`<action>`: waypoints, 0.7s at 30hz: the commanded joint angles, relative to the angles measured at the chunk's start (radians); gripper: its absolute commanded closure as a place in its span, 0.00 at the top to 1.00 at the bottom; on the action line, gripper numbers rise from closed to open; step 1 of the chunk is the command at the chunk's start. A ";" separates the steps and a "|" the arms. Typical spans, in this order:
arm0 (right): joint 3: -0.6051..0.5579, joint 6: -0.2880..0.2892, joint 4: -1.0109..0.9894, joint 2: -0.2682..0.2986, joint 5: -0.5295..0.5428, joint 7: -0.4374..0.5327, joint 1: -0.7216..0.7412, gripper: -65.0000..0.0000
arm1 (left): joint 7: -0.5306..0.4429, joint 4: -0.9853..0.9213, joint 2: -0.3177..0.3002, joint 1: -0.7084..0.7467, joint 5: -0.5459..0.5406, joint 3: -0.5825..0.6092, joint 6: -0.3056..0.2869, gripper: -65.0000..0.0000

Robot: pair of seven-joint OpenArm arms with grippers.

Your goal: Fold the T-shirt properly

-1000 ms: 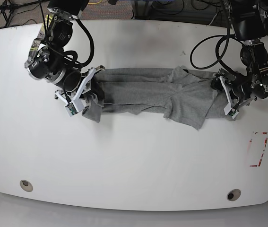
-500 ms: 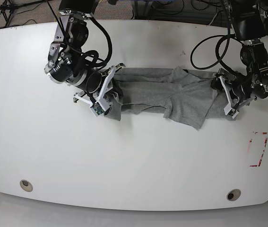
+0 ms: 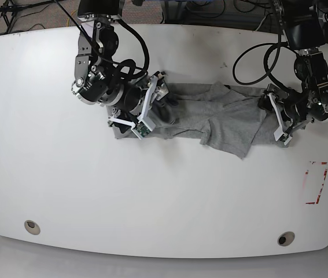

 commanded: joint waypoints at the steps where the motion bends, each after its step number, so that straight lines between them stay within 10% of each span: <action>1: -0.001 0.001 0.057 -0.006 0.014 0.046 0.007 0.83 | -0.001 0.014 -0.009 -0.011 -0.004 -0.003 -0.001 0.71; 11: 0.105 0.001 0.083 0.057 0.100 0.075 -0.036 0.83 | -0.003 0.014 -0.009 -0.011 -0.004 -0.003 -0.001 0.71; 21: -0.054 0.001 0.078 0.139 0.149 0.082 -0.100 0.83 | -0.004 0.014 -0.007 -0.013 -0.004 -0.003 -0.001 0.71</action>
